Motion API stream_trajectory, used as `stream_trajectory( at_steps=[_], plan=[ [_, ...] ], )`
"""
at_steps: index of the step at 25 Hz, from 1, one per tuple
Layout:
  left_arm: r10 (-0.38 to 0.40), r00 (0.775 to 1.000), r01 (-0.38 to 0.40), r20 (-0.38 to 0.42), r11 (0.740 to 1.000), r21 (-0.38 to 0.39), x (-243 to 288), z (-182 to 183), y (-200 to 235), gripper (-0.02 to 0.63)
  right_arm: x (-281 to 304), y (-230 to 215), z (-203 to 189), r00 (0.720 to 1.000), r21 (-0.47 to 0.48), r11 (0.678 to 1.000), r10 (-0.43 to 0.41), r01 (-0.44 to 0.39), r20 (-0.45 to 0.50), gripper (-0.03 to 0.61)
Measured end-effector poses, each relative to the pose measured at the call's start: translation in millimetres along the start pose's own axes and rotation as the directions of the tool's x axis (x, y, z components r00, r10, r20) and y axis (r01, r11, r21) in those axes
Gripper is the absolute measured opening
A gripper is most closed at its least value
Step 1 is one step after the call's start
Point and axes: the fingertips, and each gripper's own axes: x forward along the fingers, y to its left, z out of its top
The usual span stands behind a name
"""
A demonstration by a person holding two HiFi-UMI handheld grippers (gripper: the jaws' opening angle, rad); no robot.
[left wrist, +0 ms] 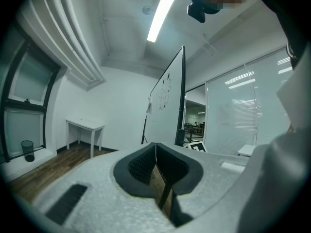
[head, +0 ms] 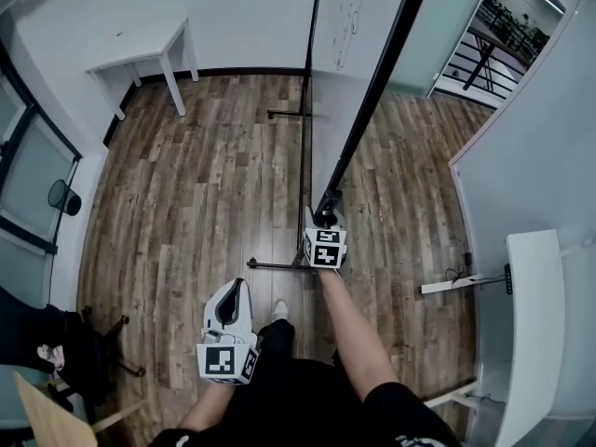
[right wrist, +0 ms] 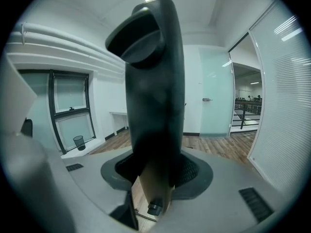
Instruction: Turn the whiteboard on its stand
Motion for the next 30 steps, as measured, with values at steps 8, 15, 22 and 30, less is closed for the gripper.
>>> stream_trajectory(
  at_steps=[8,15,22,30],
  plan=[
    [0.017,1.0,-0.017,0.025,1.0,-0.005,-110,-22,-38,0.018,-87,28,-39,1.0,-0.015,1.0,0.017,-0.017,0.01,0.167],
    [0.041,0.998,-0.042,0.04,0.999,0.008,-218,-45,-66,0.018,-167,55,-71,0.999,-0.027,0.999,0.043,-0.042,0.029,0.167],
    [0.101,0.994,-0.101,0.038,0.995,0.005,-314,-41,-84,0.018,-231,77,-100,0.998,-0.028,0.998,0.057,-0.057,0.007,0.167],
    [0.153,0.988,-0.154,0.019,0.988,0.012,-377,-18,-94,0.018,-299,97,-128,0.998,-0.042,0.997,0.062,-0.061,0.021,0.167]
  ],
)
